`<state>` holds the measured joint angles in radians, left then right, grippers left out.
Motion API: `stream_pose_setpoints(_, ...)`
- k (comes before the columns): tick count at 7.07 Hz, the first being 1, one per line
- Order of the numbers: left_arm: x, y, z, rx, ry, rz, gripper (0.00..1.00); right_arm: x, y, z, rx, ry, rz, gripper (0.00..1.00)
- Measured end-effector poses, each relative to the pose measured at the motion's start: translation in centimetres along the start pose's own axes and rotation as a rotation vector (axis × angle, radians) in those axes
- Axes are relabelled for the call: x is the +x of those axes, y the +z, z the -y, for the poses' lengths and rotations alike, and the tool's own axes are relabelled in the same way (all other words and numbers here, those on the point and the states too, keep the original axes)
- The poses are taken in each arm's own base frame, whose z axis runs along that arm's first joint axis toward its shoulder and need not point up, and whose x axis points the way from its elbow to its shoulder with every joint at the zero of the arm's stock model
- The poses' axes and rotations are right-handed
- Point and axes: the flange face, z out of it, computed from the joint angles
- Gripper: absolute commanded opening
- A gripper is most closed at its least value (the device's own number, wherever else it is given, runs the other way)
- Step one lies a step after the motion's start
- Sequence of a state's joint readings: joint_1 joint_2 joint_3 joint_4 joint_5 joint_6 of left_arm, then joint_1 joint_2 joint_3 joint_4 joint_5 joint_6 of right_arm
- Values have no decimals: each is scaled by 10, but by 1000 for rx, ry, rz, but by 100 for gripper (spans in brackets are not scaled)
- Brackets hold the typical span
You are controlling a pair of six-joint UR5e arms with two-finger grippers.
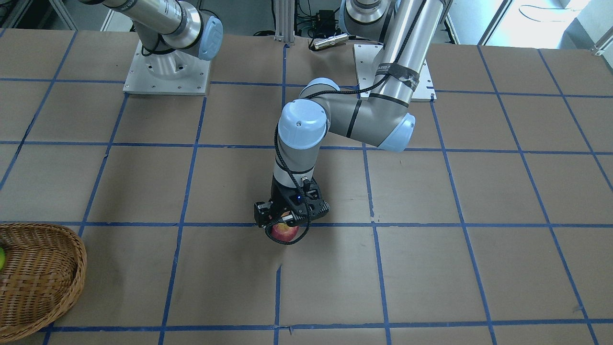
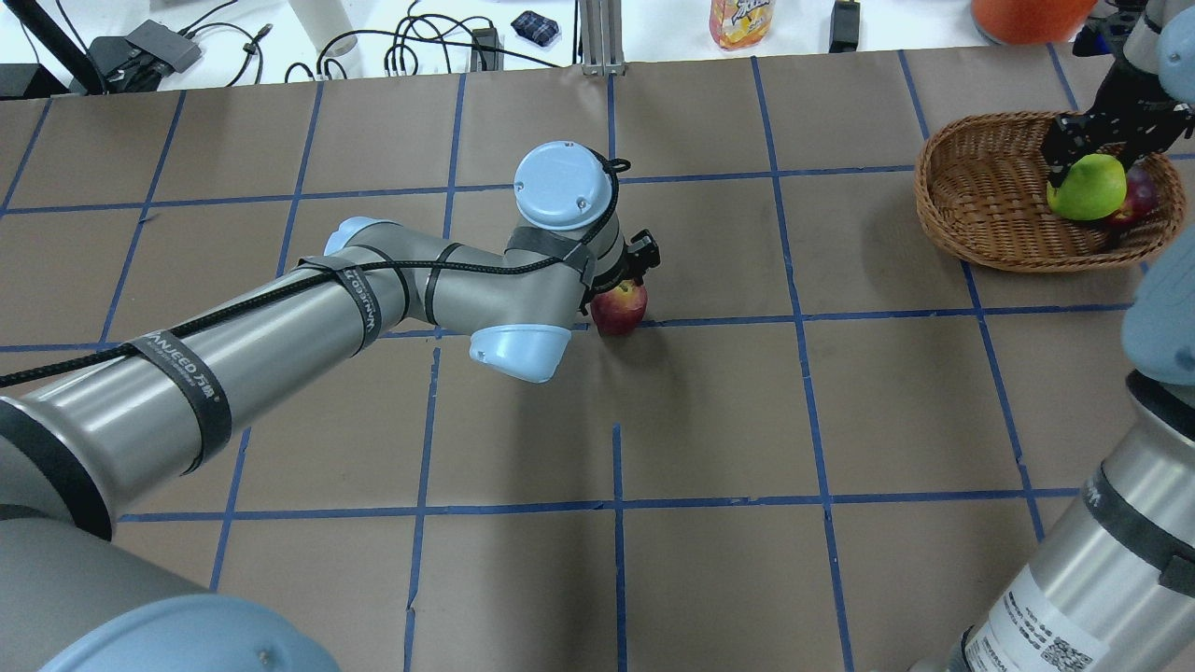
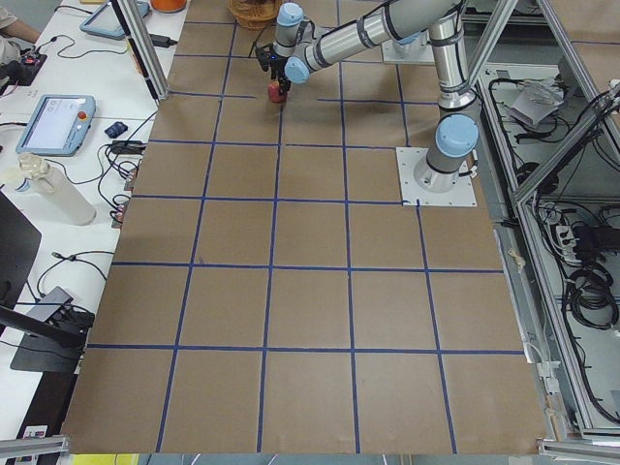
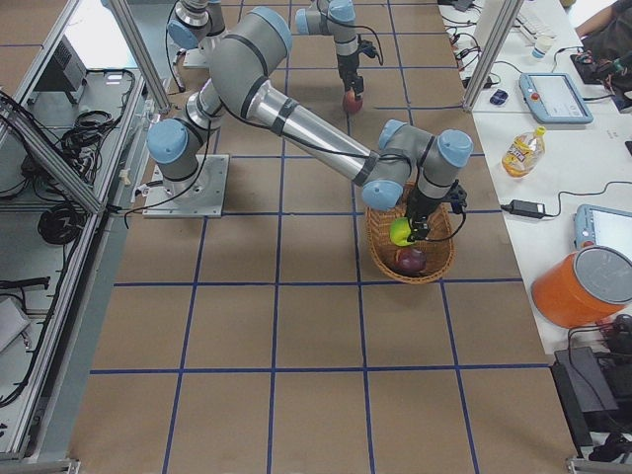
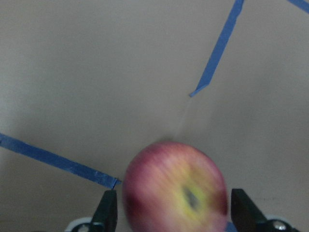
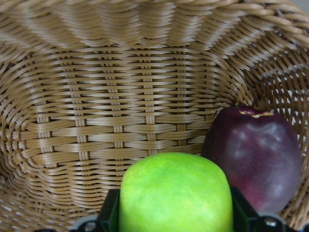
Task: Put all apples into basket
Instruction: 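Place the green apple in the basket while the left sets the red-yellow apple down, then withdraw the left gripper while the right gripper reaches down to the red-yellow apple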
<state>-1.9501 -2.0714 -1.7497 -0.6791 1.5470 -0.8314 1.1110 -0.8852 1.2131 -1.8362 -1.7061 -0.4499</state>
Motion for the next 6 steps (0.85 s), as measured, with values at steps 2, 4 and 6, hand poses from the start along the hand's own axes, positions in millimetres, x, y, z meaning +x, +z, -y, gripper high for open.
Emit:
stream_pose_setpoints(2, 1, -20, 4, -33, -6, 10, 100, -7, 13, 1, -23, -8, 58, 44)
stream_pose_setpoints(4, -6, -86, 34, -81, -4, 46, 100, -12, 16, 1, -35, -15, 96, 100)
stream_pose_setpoints(6, -54, -182, 65, -167, 7, 80, 100, -11, 14, 0, -37, -24, 90, 100)
